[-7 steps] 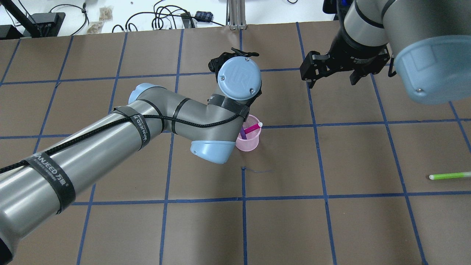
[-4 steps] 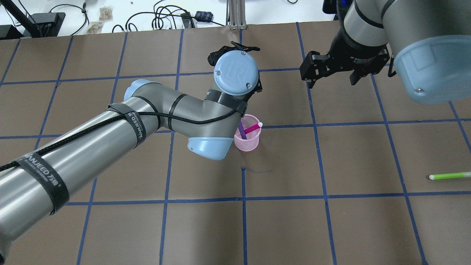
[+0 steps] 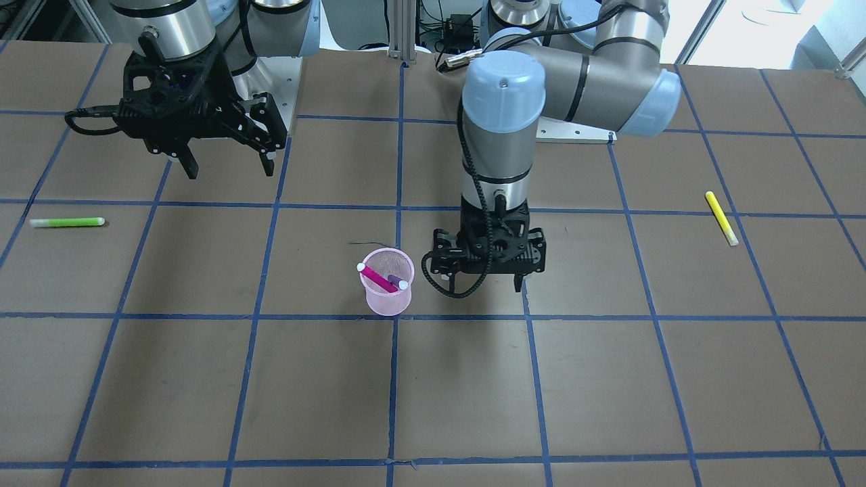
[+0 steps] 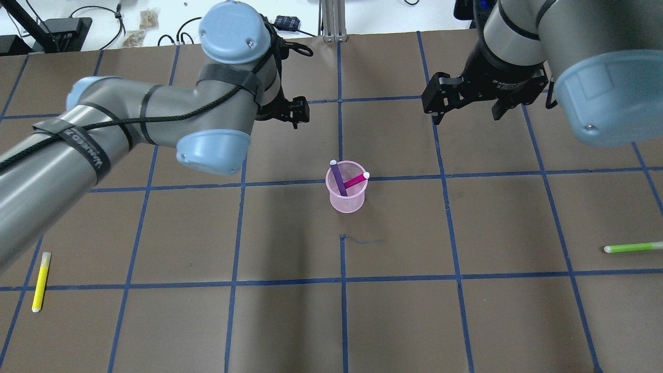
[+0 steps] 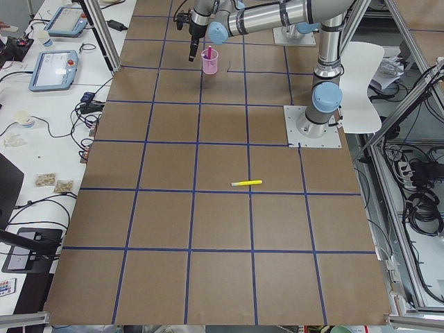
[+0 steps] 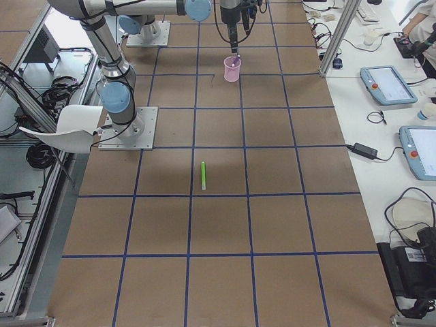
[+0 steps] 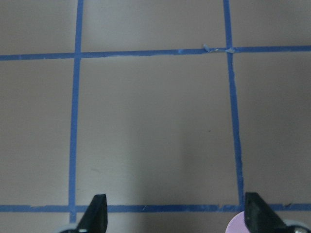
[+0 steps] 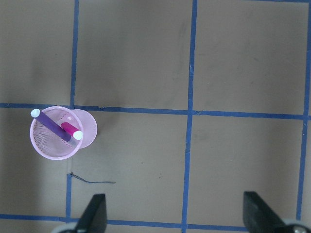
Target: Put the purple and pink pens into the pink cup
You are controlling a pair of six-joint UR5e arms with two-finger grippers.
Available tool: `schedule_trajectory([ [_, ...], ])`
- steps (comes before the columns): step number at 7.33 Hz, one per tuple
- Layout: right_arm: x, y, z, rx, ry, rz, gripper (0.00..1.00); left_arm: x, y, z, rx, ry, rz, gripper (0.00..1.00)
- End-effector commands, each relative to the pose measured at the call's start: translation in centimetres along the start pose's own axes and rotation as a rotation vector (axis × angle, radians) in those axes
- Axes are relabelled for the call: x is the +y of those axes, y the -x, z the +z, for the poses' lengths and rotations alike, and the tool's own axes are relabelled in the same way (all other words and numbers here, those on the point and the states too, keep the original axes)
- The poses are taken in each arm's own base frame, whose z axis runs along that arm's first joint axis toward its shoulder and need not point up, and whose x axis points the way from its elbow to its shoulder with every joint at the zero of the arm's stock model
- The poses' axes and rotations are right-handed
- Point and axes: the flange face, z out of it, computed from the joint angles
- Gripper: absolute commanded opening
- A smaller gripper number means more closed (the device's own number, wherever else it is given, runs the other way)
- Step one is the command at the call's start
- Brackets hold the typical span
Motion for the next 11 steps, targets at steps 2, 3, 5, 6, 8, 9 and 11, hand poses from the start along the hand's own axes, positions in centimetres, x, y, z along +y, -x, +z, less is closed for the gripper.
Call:
schedule_trajectory([
  [2, 0.0, 0.2, 0.0, -0.001, 0.000, 0.002, 1.00, -2.5, 12.0, -8.7, 0.061, 0.158, -0.032, 1.00],
  [3, 0.0, 0.2, -0.2, -0.001, -0.003, 0.004, 1.00, -1.5, 12.9, -8.6, 0.063, 0.214, -0.046, 1.00],
  [5, -0.1, 0.2, -0.1, -0.001, -0.002, 0.004, 1.00, -0.2, 13.9, -10.3, 0.057, 0.208, -0.062, 1.00],
  [6, -0.1, 0.2, 0.0, -0.001, 0.000, 0.004, 1.00, 1.0, 13.7, -9.8, 0.061, 0.209, -0.066, 1.00],
  [8, -0.1, 0.2, 0.0, -0.001, 0.000, 0.004, 1.00, 3.2, 13.6, -10.9, 0.059, 0.177, -0.061, 1.00],
  [9, -0.1, 0.2, 0.0, -0.001, 0.002, 0.004, 1.00, 4.2, 13.8, -10.7, 0.036, 0.182, -0.058, 1.00],
  [11, -0.1, 0.2, 0.1, -0.001, 0.002, 0.004, 1.00, 5.0, 13.7, -10.8, 0.036, 0.179, -0.058, 1.00],
])
